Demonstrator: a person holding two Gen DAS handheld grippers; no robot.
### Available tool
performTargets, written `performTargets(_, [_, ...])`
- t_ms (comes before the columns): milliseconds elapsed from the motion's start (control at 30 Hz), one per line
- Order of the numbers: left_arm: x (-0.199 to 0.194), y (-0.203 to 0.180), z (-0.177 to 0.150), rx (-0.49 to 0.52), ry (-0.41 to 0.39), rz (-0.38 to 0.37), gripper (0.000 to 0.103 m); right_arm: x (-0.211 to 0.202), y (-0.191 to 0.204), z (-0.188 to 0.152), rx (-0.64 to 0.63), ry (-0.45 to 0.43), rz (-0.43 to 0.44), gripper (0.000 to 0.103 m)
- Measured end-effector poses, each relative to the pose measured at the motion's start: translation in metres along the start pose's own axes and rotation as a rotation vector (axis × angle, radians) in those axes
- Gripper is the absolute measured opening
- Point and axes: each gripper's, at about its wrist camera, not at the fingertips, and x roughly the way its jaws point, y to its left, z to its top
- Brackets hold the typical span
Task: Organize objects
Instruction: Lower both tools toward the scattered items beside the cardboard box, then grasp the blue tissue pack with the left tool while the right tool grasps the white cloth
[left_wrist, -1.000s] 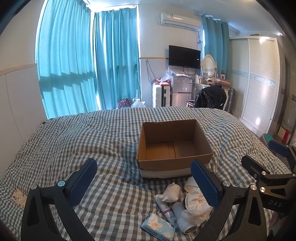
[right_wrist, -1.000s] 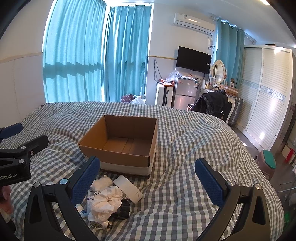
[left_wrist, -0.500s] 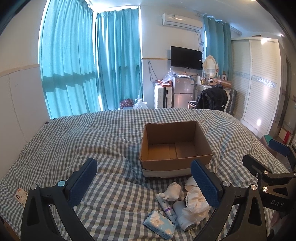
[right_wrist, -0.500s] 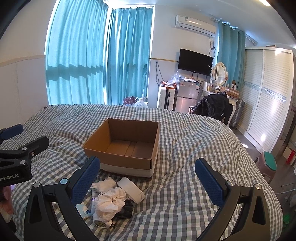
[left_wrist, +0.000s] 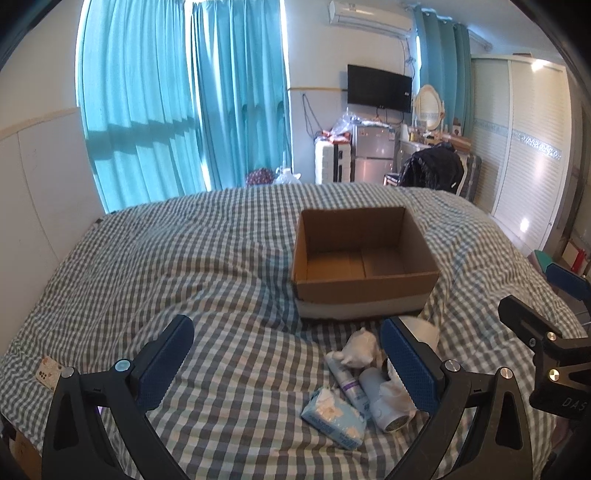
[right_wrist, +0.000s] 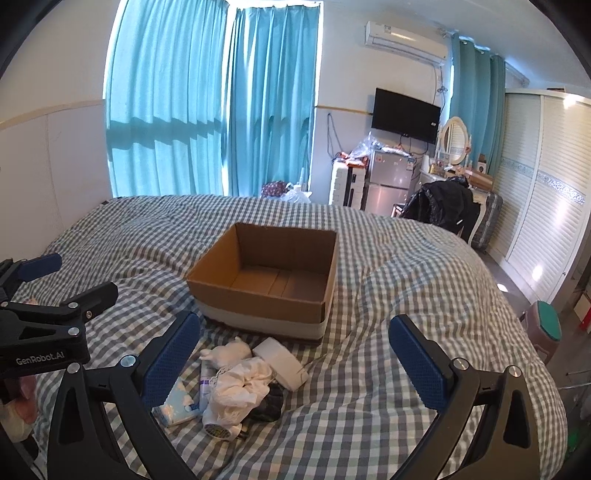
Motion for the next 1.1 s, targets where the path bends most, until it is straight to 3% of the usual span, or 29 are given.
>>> performTargets(133, [0.019,0.005,-0.018,0.022,0.065,0.025,0.103,0.021,0.010,-0.016,-0.029,0.071,0.021,0.101])
performTargets(333, [0.050,0.001,-0.051,0.092,0.183,0.046,0.103,0.063,0.029,-0.051,-0.068,0.215,0.089,0.090])
performTargets(500, [0.070,-0.005,-0.072,0.152,0.256,0.053,0.103,0.097,0.035,-0.072,-0.055,0.296,0.151,0.067])
performTargets(567, [0.074,-0.010,-0.077,0.178,0.270,0.039,0.103,0.109,0.037,-0.076,-0.070,0.326,0.163,0.042])
performTargets(700, [0.076,-0.022,-0.082,0.210,0.286,-0.040,0.103,0.114,0.033,-0.078,-0.063,0.336,0.200,0.023])
performTargets(833, [0.086,-0.039,-0.090,0.263,0.328,-0.065,0.103,0.104,0.026,-0.073,-0.053,0.318,0.194,0.017])
performTargets(1100, [0.116,-0.064,-0.107,0.339,0.378,-0.057,0.102,0.087,0.006,-0.068,-0.035,0.299,0.162,0.017])
